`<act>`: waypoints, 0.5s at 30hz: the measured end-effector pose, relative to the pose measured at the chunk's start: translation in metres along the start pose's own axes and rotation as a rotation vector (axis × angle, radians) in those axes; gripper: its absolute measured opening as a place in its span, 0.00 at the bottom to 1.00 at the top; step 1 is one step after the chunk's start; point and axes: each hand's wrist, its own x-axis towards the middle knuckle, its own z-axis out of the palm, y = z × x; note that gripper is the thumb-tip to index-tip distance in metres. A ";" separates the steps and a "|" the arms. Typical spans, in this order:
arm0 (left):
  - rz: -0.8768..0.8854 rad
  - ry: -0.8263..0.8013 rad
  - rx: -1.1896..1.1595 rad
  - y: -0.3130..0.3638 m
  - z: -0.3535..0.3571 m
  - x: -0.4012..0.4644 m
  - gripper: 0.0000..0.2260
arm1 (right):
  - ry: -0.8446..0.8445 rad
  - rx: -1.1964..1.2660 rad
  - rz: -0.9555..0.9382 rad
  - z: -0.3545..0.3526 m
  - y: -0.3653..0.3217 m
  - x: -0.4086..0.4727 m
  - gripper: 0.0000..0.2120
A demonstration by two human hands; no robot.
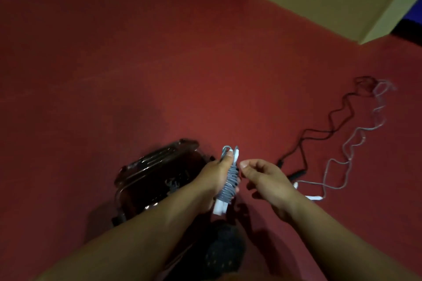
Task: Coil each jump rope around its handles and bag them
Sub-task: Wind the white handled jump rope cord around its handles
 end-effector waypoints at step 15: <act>-0.120 0.405 -0.343 -0.087 -0.127 0.008 0.11 | -0.026 0.131 0.132 0.096 0.074 0.039 0.05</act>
